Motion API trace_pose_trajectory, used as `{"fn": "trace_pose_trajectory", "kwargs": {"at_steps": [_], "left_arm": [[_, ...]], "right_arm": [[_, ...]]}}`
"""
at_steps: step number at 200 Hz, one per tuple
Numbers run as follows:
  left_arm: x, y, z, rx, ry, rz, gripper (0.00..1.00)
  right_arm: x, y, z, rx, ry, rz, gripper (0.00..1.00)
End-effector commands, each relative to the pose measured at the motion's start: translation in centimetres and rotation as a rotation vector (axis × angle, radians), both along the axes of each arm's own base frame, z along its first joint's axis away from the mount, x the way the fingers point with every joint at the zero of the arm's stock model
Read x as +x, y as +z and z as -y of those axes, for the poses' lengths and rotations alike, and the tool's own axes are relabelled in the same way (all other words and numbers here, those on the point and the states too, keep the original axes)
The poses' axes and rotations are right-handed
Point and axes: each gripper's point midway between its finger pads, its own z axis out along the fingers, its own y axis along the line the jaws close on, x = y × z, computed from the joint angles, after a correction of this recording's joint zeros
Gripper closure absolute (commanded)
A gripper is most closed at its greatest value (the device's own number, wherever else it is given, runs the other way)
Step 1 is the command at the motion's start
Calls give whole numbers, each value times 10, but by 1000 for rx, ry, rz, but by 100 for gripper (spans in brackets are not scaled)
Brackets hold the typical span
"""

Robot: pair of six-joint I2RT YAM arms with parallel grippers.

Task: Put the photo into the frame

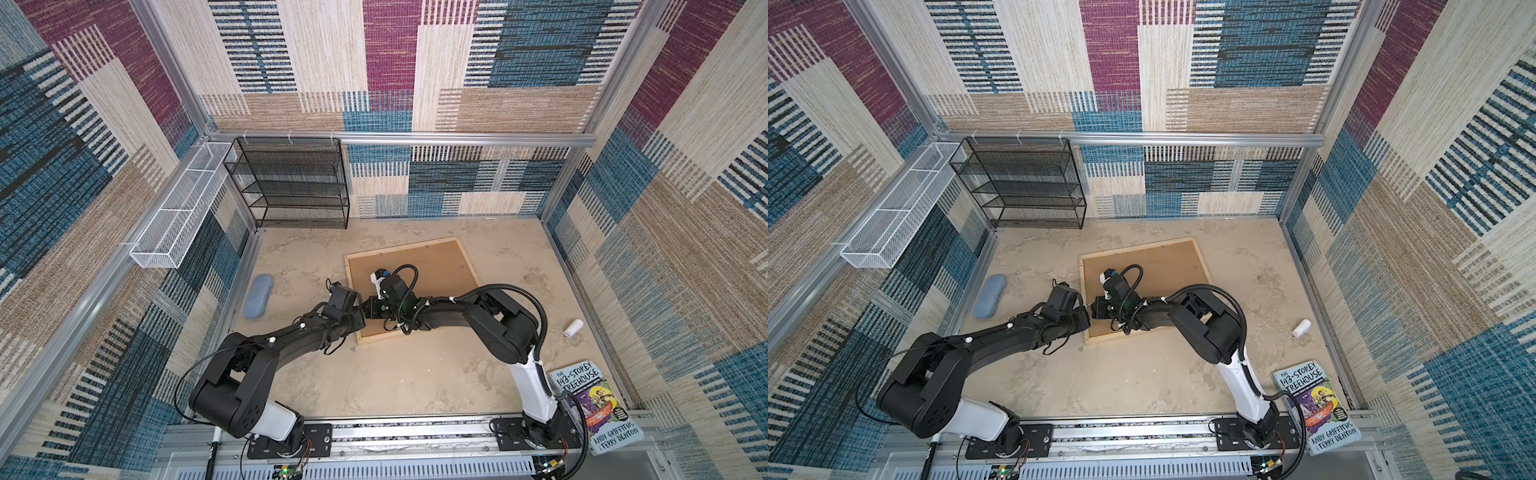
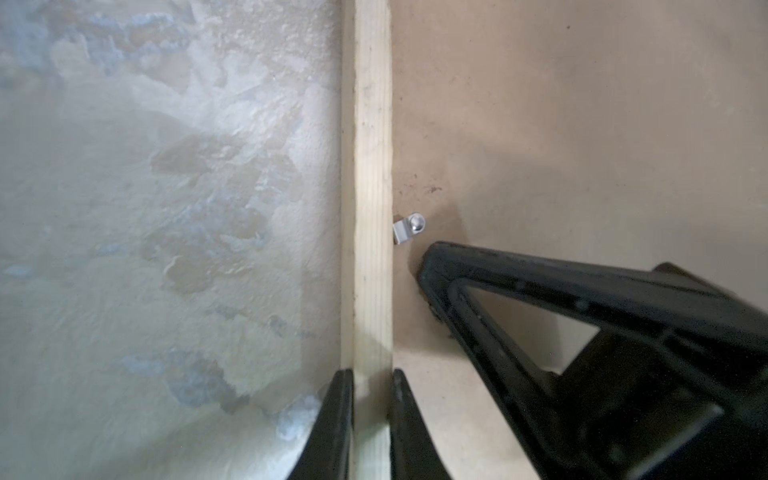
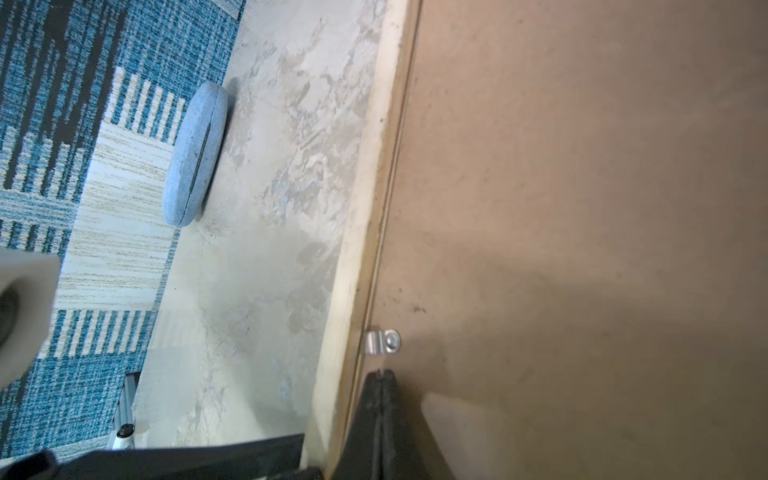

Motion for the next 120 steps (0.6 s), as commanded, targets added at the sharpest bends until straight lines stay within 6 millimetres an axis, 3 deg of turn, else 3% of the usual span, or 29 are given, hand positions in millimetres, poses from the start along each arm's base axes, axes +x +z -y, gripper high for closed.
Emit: {"fn": "trace_pose_trajectory", "kwargs": {"at_steps": [1, 54, 91, 120], "left_arm": [[-16, -8, -5, 25, -74, -86, 83], [-6, 9, 6, 20, -188, -70, 69], [-3, 32, 5, 14, -189, 0, 61], [-15, 40, 3, 6, -176, 25, 55]], "right_arm": [[-2, -15, 28, -100, -42, -33, 99], [22, 19, 64, -127, -101, 73, 78], [46, 34, 92, -155, -123, 122, 73], [73, 47, 110, -170, -108, 182, 54]]}}
